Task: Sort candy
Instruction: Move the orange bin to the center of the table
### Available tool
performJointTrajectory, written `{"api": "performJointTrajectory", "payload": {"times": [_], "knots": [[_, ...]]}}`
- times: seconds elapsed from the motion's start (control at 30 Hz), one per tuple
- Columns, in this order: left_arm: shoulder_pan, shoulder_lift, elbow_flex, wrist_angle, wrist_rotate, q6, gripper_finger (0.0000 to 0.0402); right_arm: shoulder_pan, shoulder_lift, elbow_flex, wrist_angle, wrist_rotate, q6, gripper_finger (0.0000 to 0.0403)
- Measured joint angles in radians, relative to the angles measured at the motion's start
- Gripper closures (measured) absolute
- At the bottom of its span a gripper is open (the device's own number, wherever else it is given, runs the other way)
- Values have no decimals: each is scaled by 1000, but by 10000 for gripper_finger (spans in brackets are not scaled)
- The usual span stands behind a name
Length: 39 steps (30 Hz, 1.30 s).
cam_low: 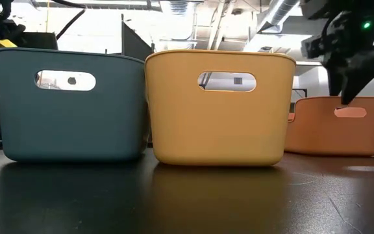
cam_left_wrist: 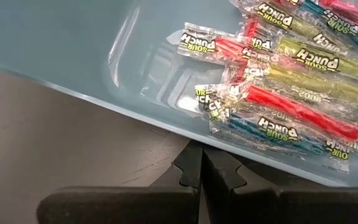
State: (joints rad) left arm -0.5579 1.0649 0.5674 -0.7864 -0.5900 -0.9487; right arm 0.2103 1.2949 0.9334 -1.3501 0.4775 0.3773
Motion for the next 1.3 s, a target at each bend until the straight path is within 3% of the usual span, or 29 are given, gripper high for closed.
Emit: {"api": "performJointTrajectory", "payload": {"times": [0.27,0.77,1.3], "knots": [[0,0,0,0,1,2,401,-110,0,-35,49,-37,-89,222],[0,0,0,0,1,9,401,-82,1,-34,152,-180,-168,393],[0,0,0,0,0,9,401,197,2,85,191,-235,45,394]]}}
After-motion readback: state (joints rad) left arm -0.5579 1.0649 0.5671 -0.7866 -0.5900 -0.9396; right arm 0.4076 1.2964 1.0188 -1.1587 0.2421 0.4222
